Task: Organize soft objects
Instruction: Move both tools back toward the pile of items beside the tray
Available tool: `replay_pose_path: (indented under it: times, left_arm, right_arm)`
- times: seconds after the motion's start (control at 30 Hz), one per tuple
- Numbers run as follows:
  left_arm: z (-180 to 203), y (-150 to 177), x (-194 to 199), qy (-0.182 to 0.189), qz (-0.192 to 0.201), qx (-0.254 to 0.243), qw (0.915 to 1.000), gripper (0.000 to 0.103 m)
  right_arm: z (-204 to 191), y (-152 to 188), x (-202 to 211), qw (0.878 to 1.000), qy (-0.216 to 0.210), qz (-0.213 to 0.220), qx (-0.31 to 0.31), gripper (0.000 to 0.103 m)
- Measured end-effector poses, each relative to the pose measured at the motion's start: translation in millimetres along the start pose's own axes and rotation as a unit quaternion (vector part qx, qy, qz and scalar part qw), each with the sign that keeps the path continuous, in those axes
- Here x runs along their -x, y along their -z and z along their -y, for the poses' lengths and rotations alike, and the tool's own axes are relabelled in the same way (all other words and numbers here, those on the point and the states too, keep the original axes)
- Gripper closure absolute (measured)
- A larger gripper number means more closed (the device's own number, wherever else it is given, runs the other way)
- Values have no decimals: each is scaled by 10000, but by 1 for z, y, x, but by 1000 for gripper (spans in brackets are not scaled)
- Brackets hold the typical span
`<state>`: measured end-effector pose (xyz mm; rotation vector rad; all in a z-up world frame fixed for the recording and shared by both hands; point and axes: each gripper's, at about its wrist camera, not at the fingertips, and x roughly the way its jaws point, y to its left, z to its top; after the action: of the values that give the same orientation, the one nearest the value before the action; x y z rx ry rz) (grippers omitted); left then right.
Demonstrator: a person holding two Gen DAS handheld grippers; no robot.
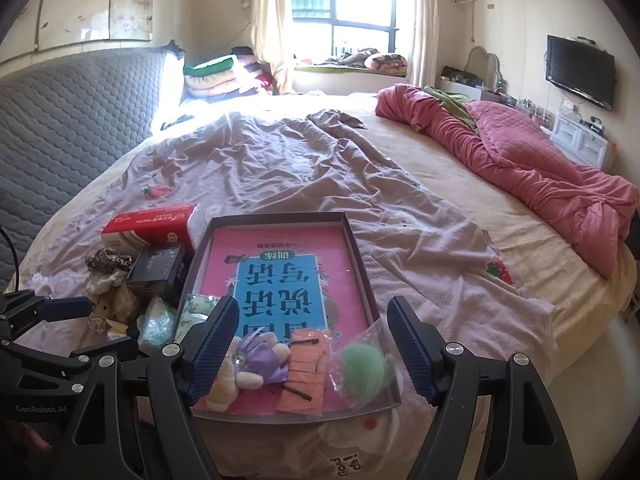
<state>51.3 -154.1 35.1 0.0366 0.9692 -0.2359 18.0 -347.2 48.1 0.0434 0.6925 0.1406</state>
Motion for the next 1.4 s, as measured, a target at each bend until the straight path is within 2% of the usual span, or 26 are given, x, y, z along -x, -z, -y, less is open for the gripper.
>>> replay_pose_path:
  times: [0.6, 0.93, 1.4]
  left_arm:
    - [-38, 11, 26, -188, 193, 285, 9992, 23]
    - [-87, 19, 46, -358, 340, 728, 9961, 23]
    - [-139, 34, 59, -488, 421, 1179, 9909, 23]
  right_arm:
    - [-48, -3, 7, 9988, -307, -50, 380, 25]
    - [-70, -5, 12, 9974, -484, -25, 539, 25]
    - [-104, 2, 9, 9932, -684, -112, 935, 25]
